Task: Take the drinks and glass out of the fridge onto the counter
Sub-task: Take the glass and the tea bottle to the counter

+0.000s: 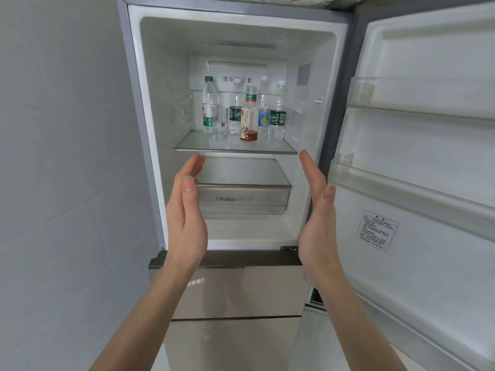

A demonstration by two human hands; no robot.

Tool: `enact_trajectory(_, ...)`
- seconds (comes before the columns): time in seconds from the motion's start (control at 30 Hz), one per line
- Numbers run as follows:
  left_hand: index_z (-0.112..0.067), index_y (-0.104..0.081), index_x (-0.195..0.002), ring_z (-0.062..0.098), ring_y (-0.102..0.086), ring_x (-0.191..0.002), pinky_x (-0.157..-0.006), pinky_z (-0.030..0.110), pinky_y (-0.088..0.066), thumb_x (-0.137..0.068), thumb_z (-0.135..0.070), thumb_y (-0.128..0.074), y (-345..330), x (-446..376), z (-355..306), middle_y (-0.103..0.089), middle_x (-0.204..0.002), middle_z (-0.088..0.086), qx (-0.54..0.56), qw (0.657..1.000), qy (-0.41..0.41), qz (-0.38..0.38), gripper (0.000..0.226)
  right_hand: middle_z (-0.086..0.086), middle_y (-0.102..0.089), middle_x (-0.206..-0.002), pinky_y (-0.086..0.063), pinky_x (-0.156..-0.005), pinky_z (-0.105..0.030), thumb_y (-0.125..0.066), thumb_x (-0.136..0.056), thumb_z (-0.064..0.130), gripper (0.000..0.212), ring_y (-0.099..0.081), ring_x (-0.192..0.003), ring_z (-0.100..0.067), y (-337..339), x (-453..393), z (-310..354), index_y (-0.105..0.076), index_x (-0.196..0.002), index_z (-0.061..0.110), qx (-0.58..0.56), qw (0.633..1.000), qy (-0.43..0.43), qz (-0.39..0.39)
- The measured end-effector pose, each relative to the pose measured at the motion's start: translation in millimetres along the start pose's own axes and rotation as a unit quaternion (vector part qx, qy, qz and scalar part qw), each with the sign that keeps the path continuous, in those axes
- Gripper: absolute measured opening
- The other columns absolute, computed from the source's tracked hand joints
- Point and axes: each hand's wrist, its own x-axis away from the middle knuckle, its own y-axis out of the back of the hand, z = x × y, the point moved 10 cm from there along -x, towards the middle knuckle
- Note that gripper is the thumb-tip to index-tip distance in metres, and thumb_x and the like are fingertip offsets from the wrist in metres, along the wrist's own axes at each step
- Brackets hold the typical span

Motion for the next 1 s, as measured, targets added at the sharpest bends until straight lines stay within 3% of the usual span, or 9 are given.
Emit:
enact_trajectory(0.27, -0.013, -0.049, -0.156, 0.015, -0.052, -0.147, -0.125, 0.05, -0.037, -0.11, -0.046, -0.023, 7, -62, 48, -0.059, -0.154, -0.003, 0.019, 1.0, -0.016, -0.001, 0.063, 0.021, -0.042, -0.169, -0.012, -0.124, -0.006, -0.011, -0.09, 0.093, 0.102, -0.028, -0.158, 0.007, -47, -59, -24, -0.04, -0.164, 0.029, -0.002, 0.999, 0.03, -0.019)
enact_trajectory(0.4, -0.011, -0.049, -0.156, 0.014, -0.053, -0.147, -0.125, 0.049, -0.038, -0.109, -0.047, -0.024, 14, -96, 70, -0.059, -0.155, 0.0, 0.027, 0.999, -0.023, -0.004, 0.064, 0.015, -0.044, -0.169, -0.015, -0.136, -0.034, -0.014, -0.092, 0.092, 0.101, -0.032, -0.16, -0.002, -69, -89, -38, -0.04, -0.164, 0.026, -0.014, 0.998, 0.05, -0.047)
enact_trajectory(0.47, -0.011, -0.049, -0.156, 0.016, -0.053, -0.147, -0.125, 0.049, -0.038, -0.11, -0.047, -0.024, 17, -110, 80, -0.059, -0.155, 0.001, 0.029, 0.999, -0.023, -0.003, 0.064, 0.012, -0.045, -0.169, -0.016, -0.136, -0.041, -0.016, -0.092, 0.092, 0.1, -0.033, -0.161, -0.005, -80, -102, -46, -0.042, -0.163, 0.027, -0.017, 0.997, 0.05, -0.062)
enact_trajectory(0.83, -0.013, -0.048, -0.157, 0.015, -0.052, -0.148, -0.125, 0.047, -0.038, -0.111, -0.045, -0.023, 18, -158, 126, -0.059, -0.154, -0.002, 0.026, 0.999, -0.027, 0.007, 0.061, 0.013, -0.05, -0.165, -0.022, -0.133, -0.03, -0.02, -0.09, 0.093, 0.093, -0.038, -0.158, -0.005, -121, -146, -78, -0.045, -0.157, 0.034, -0.02, 0.996, 0.045, -0.079)
enact_trajectory(1.0, -0.01, -0.046, -0.158, 0.013, -0.05, -0.149, -0.126, 0.042, -0.037, -0.111, -0.043, -0.024, -1, -181, 143, -0.058, -0.156, -0.001, 0.028, 0.999, -0.03, 0.024, 0.062, 0.012, -0.049, -0.165, -0.023, -0.13, -0.019, -0.019, -0.103, 0.068, 0.065, -0.038, -0.157, -0.002, -125, -173, -101, -0.045, -0.153, 0.036, -0.017, 0.996, 0.024, -0.078)
